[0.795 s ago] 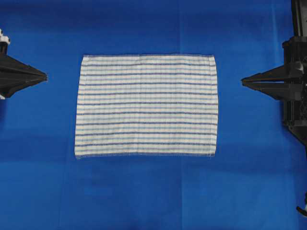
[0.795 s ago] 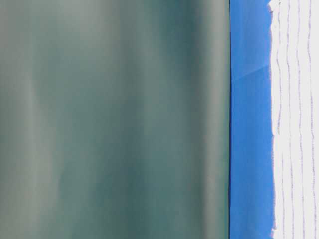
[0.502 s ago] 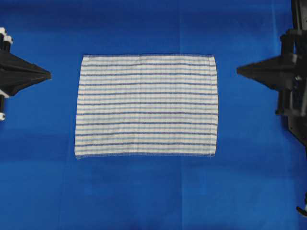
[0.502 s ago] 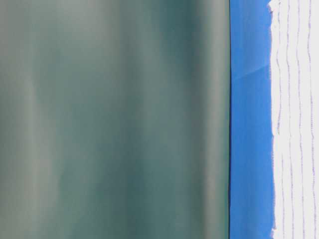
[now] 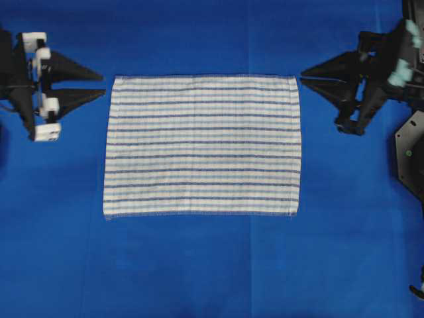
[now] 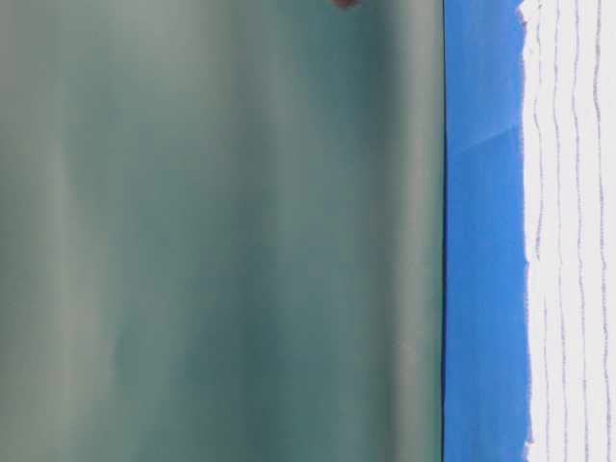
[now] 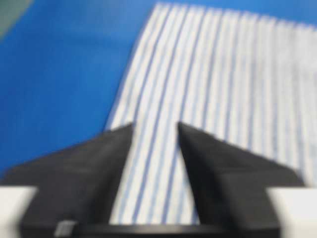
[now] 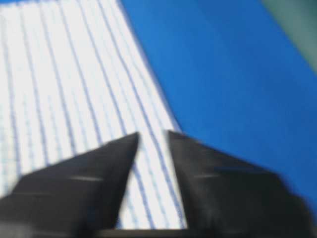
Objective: Fold the blue towel.
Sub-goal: 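Move both grippers toward the towel's top corners, then grasp the top left and right corners of the striped towel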
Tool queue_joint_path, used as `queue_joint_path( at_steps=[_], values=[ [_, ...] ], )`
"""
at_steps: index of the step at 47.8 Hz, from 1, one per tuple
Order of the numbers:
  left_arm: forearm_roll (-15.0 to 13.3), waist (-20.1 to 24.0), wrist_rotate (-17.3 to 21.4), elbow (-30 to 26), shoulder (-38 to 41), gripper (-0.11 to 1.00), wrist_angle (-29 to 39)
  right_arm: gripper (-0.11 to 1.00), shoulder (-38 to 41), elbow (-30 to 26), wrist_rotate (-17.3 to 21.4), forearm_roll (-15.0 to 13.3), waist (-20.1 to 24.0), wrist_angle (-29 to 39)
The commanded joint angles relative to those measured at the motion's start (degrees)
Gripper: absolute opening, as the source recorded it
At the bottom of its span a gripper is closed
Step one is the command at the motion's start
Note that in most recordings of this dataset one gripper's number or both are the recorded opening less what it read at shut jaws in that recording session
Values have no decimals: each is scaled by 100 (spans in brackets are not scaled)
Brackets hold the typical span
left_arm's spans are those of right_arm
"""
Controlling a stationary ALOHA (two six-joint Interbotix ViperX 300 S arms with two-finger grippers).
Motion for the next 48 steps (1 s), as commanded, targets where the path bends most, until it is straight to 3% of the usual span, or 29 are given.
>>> queue_joint_path(
  at_steps=[1, 7, 10, 17, 28, 41, 45, 48],
  values=[
    [-18, 211, -79, -53, 378, 52, -141, 38, 466, -18, 0, 123, -141, -343],
    [-18, 457, -97, -44, 967, 85, -448, 74, 1213, 26, 0, 202, -272, -826],
    [-9, 624, -105, -44, 1318, 88, -668, 84, 1503, 9, 0, 255, -325, -1028],
    [-18, 870, -105, -79, 2083, 84, -1081, 77, 2030, 26, 0, 387, -448, -1354],
    [-18, 1090, -114, -185, 3190, 84, -1846, 77, 2549, -9, -9, 466, -483, -1573],
    [-18, 1107, -123, -501, 4025, 84, -2013, 76, 3155, -88, -18, 598, -483, -1916],
    [-18, 1107, -132, -501, 4061, 83, -1969, 70, 3287, -132, -18, 598, -483, -1925],
    [-18, 1099, -132, -457, 4043, 80, -1951, 59, 3349, -158, -18, 598, -475, -1916]
  ],
)
